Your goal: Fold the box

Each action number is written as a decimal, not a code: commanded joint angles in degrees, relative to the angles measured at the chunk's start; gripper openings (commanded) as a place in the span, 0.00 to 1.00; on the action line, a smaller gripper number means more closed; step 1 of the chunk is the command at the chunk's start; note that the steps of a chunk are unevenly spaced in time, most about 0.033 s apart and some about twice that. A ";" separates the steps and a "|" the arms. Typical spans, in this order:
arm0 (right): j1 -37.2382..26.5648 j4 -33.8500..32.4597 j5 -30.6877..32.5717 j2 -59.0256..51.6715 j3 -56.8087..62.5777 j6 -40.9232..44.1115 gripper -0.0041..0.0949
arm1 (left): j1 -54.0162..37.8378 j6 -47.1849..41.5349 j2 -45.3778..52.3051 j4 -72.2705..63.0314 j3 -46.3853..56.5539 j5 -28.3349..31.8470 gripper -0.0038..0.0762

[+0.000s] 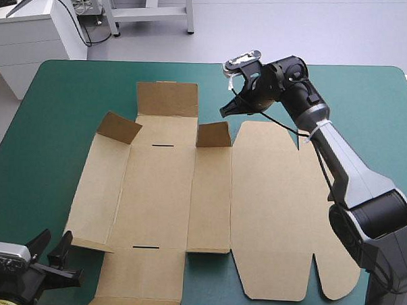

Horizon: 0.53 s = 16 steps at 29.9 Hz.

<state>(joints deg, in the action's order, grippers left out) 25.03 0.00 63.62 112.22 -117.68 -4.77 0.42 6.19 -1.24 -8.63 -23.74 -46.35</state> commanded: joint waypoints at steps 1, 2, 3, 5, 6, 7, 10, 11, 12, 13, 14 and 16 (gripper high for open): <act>-0.28 -1.05 -2.86 -5.34 0.71 1.95 0.04 | 0.05 -0.36 -0.74 -0.83 -1.78 4.43 0.81; -0.28 -1.05 -3.37 -6.12 1.53 1.92 0.04 | 0.05 -0.36 -0.74 -0.83 -1.78 4.43 0.84; -0.28 -0.51 -3.92 -7.18 2.82 1.92 0.04 | 0.05 -0.36 -0.74 -0.83 -1.78 4.43 0.86; -0.28 0.00 -4.04 -9.33 5.45 2.06 0.04 | 0.05 -0.36 -0.74 -0.72 -1.78 4.54 0.85; -0.28 0.00 -4.18 -10.71 7.31 2.06 0.04 | 0.05 -0.36 -0.74 -0.59 -1.89 4.65 0.84; -0.28 0.00 -4.51 -12.64 10.07 2.06 0.04 | 0.05 -0.36 -0.74 -0.18 -2.03 4.78 0.84; -0.28 0.00 -8.11 -17.79 17.84 2.06 0.04 | 0.05 -0.36 -2.06 1.41 -3.35 4.89 0.84; -0.28 0.00 -9.56 -20.07 21.41 2.34 0.04 | 0.05 -0.36 -2.89 1.54 -4.17 5.07 0.84; -0.28 0.00 -11.46 -22.53 25.07 2.60 0.04 | 0.05 -0.36 -4.23 1.63 -5.14 5.33 0.84; -0.28 0.00 -13.41 -25.09 28.85 3.08 0.04 | 0.05 -0.36 -5.87 1.94 -6.33 5.73 0.84; -0.28 0.00 -14.93 -27.18 31.88 3.58 0.04 | 0.05 -0.36 -7.46 2.23 -7.39 5.93 0.84; -0.28 0.00 -18.49 -32.63 39.06 4.77 0.04 | 0.05 -0.36 -12.25 3.69 -10.53 6.05 0.84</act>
<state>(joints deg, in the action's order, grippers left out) 25.02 0.00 52.08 88.11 -84.84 -1.13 0.42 6.19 -7.36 -6.03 -29.26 -45.41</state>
